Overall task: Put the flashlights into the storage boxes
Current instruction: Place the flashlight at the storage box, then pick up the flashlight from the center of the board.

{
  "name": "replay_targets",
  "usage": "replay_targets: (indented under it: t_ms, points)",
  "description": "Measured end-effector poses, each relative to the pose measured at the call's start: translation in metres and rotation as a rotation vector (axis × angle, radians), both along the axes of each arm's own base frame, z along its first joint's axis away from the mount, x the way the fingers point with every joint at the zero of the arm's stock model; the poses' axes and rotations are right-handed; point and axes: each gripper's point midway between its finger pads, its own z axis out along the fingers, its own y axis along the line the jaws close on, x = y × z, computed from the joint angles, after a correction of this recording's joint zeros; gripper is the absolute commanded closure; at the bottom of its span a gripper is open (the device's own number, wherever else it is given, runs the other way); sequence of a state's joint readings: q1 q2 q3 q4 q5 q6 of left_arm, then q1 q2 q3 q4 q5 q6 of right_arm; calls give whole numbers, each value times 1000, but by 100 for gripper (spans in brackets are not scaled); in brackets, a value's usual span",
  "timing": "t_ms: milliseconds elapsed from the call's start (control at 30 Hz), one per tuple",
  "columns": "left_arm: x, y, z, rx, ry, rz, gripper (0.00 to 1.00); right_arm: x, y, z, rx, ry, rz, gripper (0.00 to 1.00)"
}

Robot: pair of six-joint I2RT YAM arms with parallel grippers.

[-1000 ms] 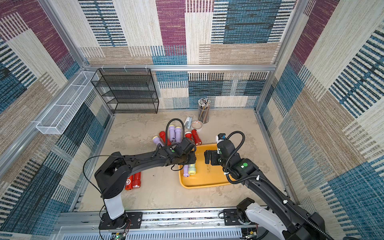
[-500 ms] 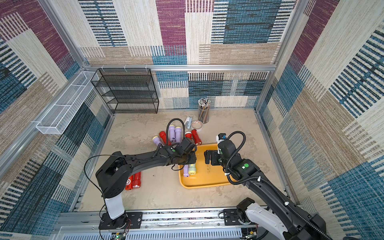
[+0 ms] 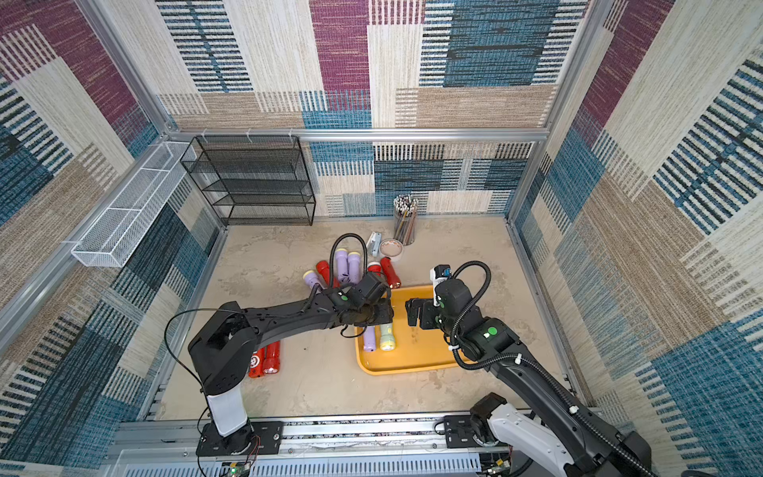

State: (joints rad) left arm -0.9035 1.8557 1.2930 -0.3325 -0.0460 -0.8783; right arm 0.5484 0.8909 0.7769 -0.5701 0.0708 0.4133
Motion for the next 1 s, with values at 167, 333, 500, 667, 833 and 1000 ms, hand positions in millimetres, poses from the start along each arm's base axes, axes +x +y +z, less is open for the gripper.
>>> replay_targets:
  t_ms: [167, 333, 500, 667, 833, 1000]
  points:
    - [-1, 3, 20, -22, -30, -6, 39, 0, 0, 2, 3, -4, 0, 0]
    - [-7, 17, 43, -29, -67, 1, 39, 1, 1, 3, 2, -3, 0, 0]
    - [-14, 42, 75, -19, -143, 15, 36, 3, 2, 2, -4, 3, 3, 0]
    - [-24, 84, 91, 53, -226, 33, 30, 6, 9, 0, 3, 21, 23, 0]
    - [-36, 149, 77, 149, -243, 121, 25, 12, 16, -1, 6, 36, 38, 0]
    - [-45, 215, 46, 207, -186, 243, 22, 21, 28, -2, 22, 47, 62, 0]
